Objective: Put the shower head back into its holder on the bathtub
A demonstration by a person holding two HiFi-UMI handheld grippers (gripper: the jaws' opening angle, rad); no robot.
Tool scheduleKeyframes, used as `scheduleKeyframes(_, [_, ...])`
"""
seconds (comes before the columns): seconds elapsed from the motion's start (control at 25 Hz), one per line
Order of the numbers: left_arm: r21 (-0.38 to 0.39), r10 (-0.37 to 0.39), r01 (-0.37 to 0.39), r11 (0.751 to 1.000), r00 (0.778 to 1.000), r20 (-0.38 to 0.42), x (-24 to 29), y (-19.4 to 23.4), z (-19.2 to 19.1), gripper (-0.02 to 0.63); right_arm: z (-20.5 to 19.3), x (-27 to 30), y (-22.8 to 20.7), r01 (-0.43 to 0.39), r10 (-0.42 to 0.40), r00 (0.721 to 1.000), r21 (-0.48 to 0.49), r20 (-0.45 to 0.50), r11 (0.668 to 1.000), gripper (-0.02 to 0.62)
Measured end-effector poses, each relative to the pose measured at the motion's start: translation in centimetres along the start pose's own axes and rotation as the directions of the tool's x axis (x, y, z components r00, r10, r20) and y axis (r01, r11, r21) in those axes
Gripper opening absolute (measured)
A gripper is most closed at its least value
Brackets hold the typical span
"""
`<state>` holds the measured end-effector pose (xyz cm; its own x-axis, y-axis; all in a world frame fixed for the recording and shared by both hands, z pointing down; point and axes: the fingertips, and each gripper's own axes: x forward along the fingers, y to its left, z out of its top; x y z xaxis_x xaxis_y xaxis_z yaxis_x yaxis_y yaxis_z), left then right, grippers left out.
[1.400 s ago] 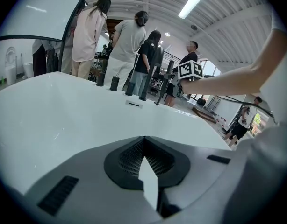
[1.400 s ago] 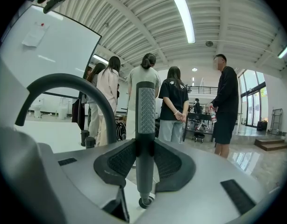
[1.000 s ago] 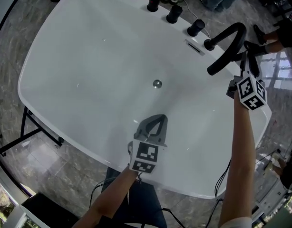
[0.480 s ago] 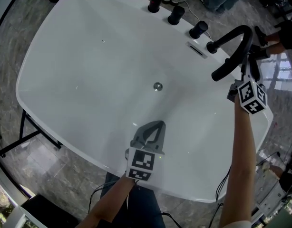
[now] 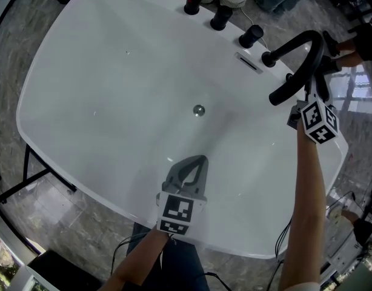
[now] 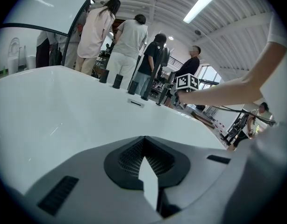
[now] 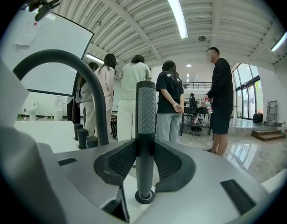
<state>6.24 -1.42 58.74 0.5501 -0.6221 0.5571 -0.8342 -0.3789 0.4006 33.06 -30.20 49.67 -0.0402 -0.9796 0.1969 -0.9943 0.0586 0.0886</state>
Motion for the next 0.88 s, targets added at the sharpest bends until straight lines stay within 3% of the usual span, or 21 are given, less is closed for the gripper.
scheduleKeyframes(0.88, [-0.012, -0.003, 0.003, 1.0, 1.0, 0.018, 0.1, 0.8, 0.5, 0.002, -1.5, 0.9, -0.8, 0.033, -0.032, 0.999, 0.034, -0.025, 0.999, 0.124])
